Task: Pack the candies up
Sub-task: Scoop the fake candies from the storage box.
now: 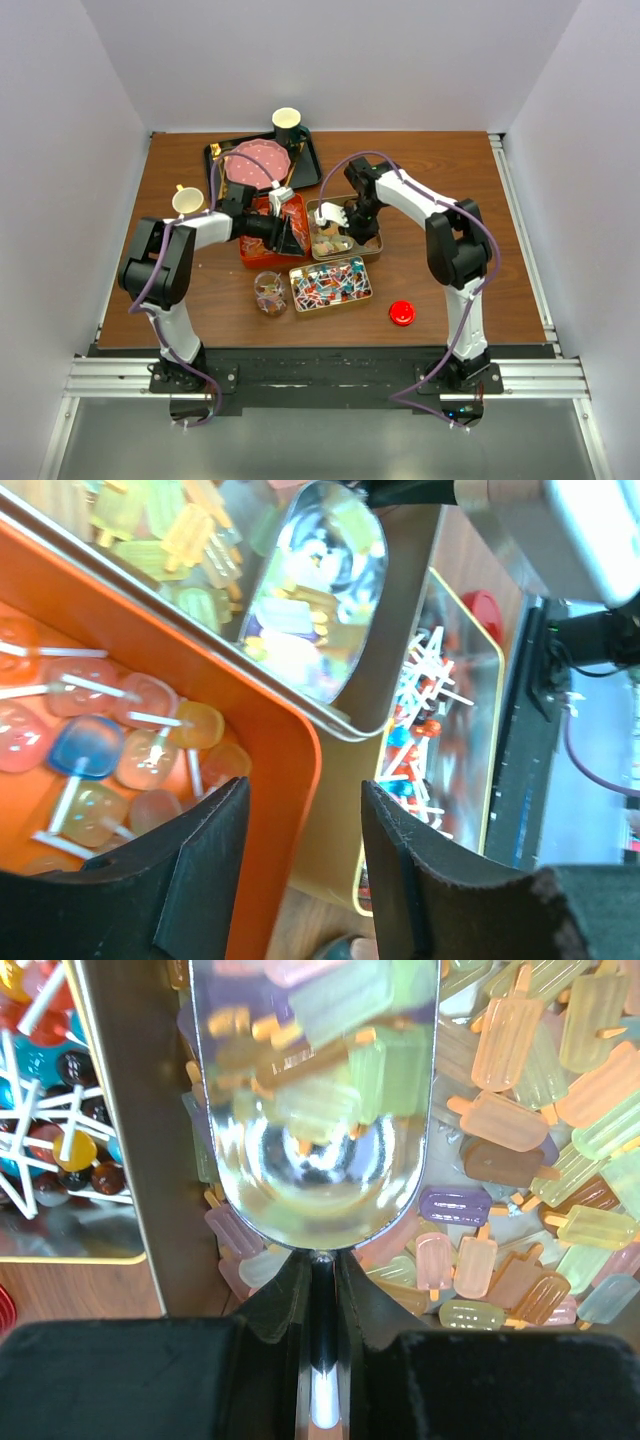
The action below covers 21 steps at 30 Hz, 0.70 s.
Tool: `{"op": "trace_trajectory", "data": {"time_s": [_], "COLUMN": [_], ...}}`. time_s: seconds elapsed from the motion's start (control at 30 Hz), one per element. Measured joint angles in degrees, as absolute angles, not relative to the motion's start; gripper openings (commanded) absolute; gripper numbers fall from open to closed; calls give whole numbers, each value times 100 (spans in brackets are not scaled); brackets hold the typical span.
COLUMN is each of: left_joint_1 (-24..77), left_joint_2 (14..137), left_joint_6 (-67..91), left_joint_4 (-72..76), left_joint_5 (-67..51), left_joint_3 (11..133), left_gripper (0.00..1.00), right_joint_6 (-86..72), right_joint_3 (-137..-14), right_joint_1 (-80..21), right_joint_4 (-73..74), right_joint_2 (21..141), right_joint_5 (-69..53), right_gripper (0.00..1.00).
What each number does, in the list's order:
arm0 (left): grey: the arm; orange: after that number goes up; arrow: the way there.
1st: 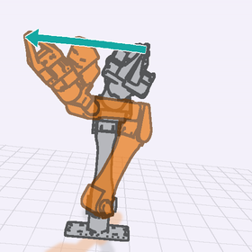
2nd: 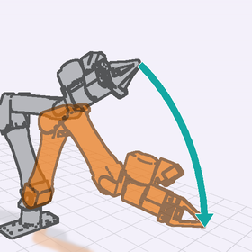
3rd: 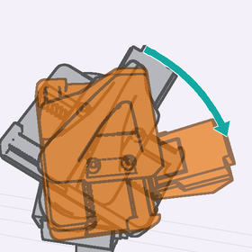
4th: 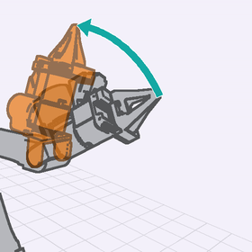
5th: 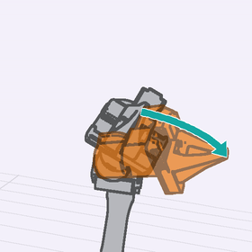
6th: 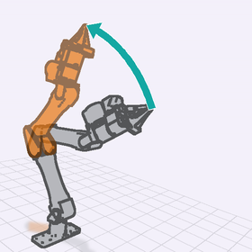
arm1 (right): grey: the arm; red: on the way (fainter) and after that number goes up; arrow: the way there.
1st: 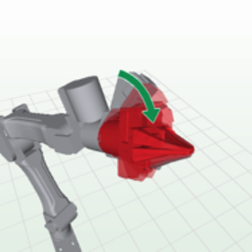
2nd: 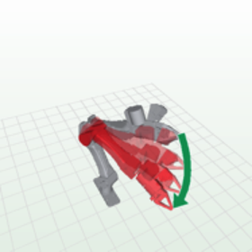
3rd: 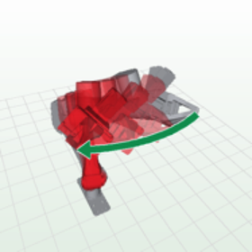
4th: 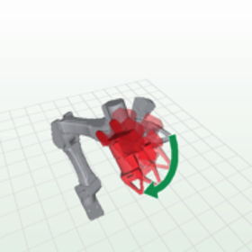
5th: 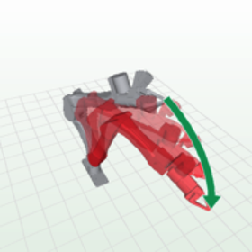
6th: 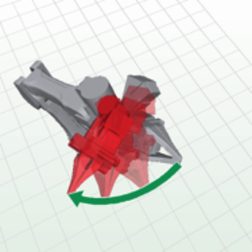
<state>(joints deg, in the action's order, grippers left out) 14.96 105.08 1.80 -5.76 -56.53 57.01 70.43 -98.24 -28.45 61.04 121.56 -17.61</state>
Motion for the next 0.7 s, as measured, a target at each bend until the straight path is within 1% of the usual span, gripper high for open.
{"op": "trace_trajectory", "data": {"time_s": [0.2, 0.4, 0.7], "left_joint_1": [1463, 1396, 1155], "left_joint_2": [10508, 10512, 10829], "left_joint_6": [12, -427, -1234], "left_joint_4": [-1072, -1881, -2985], "left_joint_5": [-6097, -6554, -6646], "left_joint_3": [5986, 6700, 7706], "left_gripper": [54, 54, 54], "right_joint_6": [7043, 6995, 6838], "right_joint_3": [-9603, -9345, -9255], "right_joint_1": [-2735, -2598, -2434], "right_joint_4": [5905, 5695, 5673], "right_joint_2": [12022, 11858, 11644], "right_joint_5": [-2088, -2370, -2508], "right_gripper": [0, 0, 0]}}
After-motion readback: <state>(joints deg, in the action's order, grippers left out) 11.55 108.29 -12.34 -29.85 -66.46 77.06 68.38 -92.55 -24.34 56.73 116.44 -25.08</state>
